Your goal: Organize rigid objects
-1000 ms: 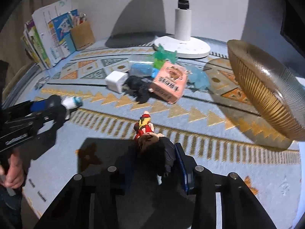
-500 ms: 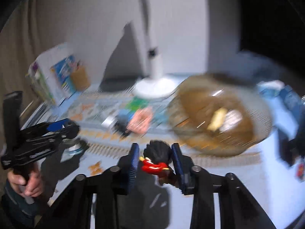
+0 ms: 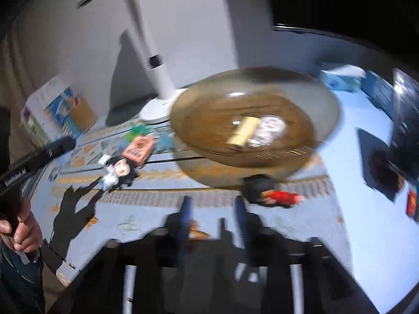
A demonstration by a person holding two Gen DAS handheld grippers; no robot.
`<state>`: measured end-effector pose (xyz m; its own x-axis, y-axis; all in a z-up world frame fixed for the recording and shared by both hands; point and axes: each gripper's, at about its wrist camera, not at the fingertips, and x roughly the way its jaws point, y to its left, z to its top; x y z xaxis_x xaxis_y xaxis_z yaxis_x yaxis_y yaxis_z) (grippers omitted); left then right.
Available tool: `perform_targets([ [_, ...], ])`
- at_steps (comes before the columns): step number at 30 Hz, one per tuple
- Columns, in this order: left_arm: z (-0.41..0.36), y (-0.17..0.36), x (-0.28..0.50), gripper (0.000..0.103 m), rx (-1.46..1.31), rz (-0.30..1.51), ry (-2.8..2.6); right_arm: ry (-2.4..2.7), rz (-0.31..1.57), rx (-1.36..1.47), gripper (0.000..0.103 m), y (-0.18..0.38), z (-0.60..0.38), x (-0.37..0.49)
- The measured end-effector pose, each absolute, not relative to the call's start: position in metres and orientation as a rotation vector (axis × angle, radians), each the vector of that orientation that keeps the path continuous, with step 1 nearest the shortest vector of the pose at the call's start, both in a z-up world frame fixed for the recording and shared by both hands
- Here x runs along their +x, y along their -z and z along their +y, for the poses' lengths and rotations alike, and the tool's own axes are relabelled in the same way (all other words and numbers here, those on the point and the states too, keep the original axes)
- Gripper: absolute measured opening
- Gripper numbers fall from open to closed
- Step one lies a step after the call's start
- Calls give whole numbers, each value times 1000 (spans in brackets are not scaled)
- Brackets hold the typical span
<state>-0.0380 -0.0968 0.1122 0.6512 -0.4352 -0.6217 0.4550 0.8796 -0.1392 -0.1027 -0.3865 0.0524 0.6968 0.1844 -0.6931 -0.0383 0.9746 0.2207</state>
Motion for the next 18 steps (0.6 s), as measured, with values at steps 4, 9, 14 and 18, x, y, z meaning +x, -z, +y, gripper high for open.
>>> perform_targets([
  [4, -90, -89, -34, 48, 16, 801, 538, -81, 845, 210, 59, -39, -414, -106],
  [9, -85, -43, -33, 48, 14, 957, 523, -69, 885, 153, 59, -23, -414, -86],
  [14, -111, -33, -18, 71, 64, 994, 517, -64, 894, 57, 60, -18, -407, -69],
  [18, -119, -33, -10, 74, 102, 956, 439, -92, 896, 9, 62, -18, -405, -64],
])
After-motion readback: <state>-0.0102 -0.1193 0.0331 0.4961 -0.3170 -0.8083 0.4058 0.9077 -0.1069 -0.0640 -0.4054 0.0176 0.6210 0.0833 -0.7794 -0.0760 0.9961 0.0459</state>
